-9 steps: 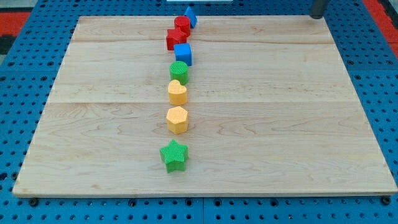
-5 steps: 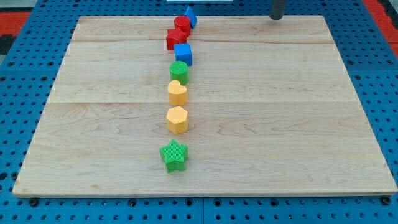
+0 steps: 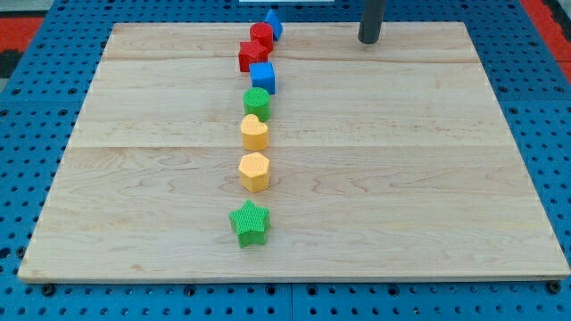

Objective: Move your arm to the bottom center

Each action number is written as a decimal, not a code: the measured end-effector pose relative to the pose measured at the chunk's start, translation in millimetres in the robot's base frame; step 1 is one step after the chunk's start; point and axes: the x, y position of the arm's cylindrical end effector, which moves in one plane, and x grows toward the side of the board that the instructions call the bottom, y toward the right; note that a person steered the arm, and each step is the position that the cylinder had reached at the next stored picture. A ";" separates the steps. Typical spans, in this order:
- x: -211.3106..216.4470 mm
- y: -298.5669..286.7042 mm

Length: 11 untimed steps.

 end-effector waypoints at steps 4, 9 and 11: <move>13.7 17.2; 353.0 -40.4; 389.3 -108.9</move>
